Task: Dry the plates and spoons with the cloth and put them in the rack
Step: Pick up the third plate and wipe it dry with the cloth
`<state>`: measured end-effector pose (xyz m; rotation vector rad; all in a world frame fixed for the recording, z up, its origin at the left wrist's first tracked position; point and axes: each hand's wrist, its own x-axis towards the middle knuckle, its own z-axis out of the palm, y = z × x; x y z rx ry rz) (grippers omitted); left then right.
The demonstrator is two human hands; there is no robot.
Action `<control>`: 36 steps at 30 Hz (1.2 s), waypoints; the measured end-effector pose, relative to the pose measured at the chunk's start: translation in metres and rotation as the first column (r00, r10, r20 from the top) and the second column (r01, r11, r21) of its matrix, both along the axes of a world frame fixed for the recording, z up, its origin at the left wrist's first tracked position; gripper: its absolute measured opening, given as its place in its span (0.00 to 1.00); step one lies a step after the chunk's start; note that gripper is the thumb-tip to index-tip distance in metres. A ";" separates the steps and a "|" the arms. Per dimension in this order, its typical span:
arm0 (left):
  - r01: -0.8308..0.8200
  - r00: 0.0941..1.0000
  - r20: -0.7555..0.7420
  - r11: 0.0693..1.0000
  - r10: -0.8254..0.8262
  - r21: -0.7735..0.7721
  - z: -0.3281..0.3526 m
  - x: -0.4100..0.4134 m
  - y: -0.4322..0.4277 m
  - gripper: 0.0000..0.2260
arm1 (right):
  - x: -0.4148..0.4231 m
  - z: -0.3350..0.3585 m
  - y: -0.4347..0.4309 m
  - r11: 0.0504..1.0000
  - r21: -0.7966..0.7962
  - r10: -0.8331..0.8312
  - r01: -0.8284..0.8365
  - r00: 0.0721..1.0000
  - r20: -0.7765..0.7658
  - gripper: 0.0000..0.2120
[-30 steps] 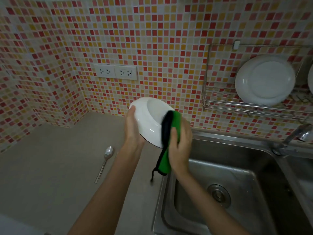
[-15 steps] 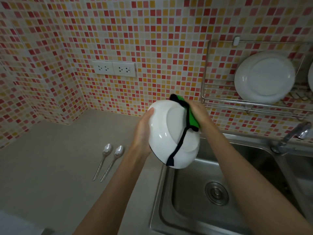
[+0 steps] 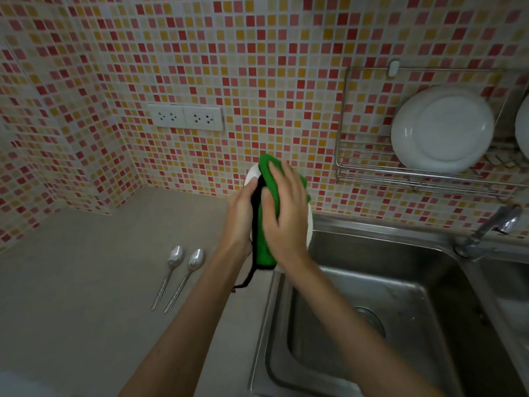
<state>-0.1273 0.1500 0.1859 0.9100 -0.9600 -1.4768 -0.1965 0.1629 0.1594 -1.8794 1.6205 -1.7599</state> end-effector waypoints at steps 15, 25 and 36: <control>-0.043 0.973 -0.223 0.998 0.053 0.047 0.023 0.060 -0.032 0.18 | -0.008 -0.023 -0.032 0.908 0.417 -0.378 0.050 0.530 0.759 0.13; 0.178 0.981 0.092 0.983 -0.173 -0.052 0.017 0.061 -0.046 0.10 | 0.059 0.008 -0.040 0.981 -0.100 -0.156 0.163 0.985 0.079 0.21; 0.133 0.990 -0.053 0.989 -0.129 0.069 -0.003 0.112 -0.068 0.17 | 0.022 -0.010 -0.070 0.803 0.462 -0.415 0.376 0.910 -0.019 0.17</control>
